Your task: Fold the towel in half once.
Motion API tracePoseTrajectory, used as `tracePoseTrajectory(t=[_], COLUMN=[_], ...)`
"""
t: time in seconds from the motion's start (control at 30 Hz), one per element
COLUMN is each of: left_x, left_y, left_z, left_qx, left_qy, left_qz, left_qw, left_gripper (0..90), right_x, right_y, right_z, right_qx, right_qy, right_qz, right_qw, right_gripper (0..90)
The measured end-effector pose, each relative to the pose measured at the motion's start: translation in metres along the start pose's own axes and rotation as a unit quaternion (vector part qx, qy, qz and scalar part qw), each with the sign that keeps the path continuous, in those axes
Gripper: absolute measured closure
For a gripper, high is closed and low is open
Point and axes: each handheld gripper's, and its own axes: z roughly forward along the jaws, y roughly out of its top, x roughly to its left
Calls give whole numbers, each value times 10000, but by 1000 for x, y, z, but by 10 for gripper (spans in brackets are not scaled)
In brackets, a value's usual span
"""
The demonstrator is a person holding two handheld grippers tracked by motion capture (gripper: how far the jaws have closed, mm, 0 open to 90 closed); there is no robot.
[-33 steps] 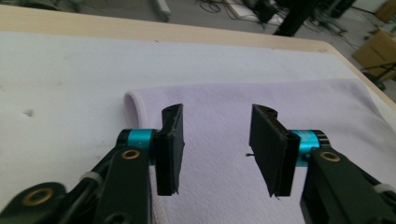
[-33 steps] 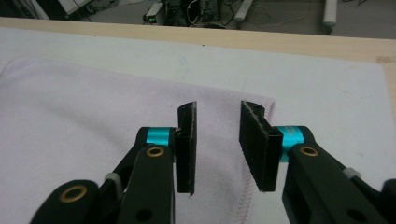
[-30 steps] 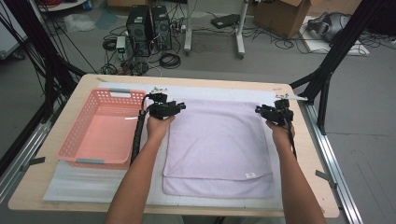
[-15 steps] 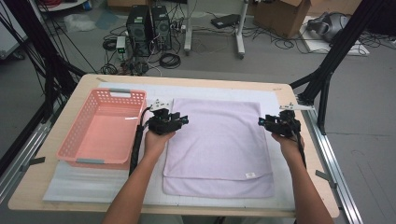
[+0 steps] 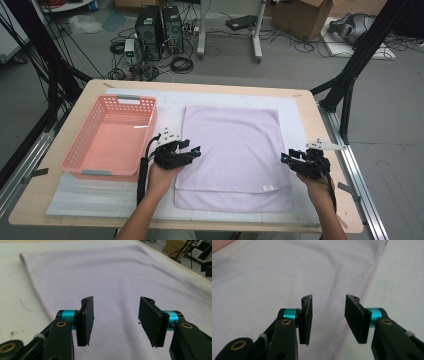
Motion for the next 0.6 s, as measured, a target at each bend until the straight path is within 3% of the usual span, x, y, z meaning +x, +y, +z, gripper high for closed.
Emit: tracePoseTrajectory(t=[0.23,0.5,0.57,0.6], left_x=[-12,-17,-17,-17], left_y=[-28,-40,-43,-45], left_z=[-19,-36,-39,-41], left_qx=[208,249,274,274], left_qy=[43,23,40,33], left_qz=[68,120,125,97], left_qw=[9998,9996,9995,9996], left_gripper=[473,478,482,482], right_x=[14,22,23,24], right_y=[-27,-52,-58,-60], right_z=[-23,-37,-37,-36], right_qx=[-11,-31,29,74], right_qy=[108,127,121,163], right_qz=[-71,17,7,25], right_qw=[9999,9999,9999,9998], right_gripper=[559,568,592,651])
